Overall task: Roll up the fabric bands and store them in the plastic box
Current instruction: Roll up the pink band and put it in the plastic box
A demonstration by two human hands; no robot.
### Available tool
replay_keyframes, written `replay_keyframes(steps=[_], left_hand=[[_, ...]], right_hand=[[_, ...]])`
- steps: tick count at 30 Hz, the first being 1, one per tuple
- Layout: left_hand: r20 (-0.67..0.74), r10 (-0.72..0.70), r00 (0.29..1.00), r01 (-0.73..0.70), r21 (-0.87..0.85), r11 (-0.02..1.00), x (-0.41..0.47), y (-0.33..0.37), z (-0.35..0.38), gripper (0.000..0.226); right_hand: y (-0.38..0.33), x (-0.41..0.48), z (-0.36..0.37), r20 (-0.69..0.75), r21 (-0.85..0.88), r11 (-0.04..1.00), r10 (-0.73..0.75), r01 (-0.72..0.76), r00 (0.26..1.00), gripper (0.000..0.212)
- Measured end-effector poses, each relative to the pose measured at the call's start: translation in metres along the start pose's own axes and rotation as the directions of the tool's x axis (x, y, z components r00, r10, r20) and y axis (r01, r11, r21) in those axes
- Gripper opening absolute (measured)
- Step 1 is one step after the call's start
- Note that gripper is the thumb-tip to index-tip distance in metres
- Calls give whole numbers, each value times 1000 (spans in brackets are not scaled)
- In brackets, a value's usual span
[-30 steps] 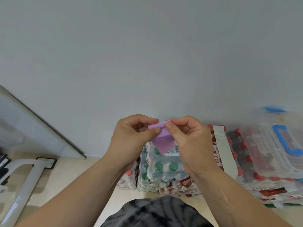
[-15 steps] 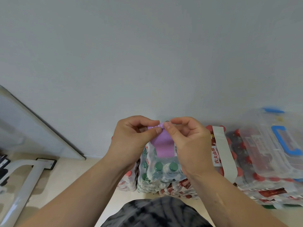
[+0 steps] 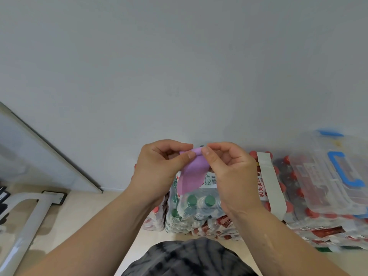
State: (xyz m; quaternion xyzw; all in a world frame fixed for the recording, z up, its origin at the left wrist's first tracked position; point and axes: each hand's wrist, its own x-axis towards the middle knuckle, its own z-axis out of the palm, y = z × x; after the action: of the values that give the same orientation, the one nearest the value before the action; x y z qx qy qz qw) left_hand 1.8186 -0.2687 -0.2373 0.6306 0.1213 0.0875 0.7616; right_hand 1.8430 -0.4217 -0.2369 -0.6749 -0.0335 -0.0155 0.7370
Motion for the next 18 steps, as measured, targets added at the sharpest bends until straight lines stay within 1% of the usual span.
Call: replay_keyframes(steps=[4,7,10,11,13,14,16,18], left_hand=[[-1,-16,1000,16,1,1000,-1,-1,-1,14],[22,-63,998,64,-63,996,-2,-2,-2,11],[35,-67,997,69,-59,996,-3,-3,-2,9],[27,-63,998,64,-60,996,-3,-3,-2,9],[-4,-56,998,56,-78,995,-2,-3,-2,8],[-21,-53,998,51,-89,995,-1,-2,-2,7],[-47,-50,998,44,-112,993,1,-1,-2,7],[-59,-52,997,44,-130,991,3,0,-2,7]], right_hand=[[2,0,0,-14,-33,999,-4,3,1000,15],[3,0,0,-44,-48,999,-23,21,999,18],[4,1,-1,-29,-7,1000,-7,7,1000,9],[4,1,-2,-10,34,999,16,-16,1000,5],[5,3,-3,39,77,993,88,-91,995,17],[7,4,-4,72,66,989,130,-135,989,21],[9,5,-5,159,-5,980,196,-197,968,20],[9,6,-5,233,-108,971,234,-214,944,12]])
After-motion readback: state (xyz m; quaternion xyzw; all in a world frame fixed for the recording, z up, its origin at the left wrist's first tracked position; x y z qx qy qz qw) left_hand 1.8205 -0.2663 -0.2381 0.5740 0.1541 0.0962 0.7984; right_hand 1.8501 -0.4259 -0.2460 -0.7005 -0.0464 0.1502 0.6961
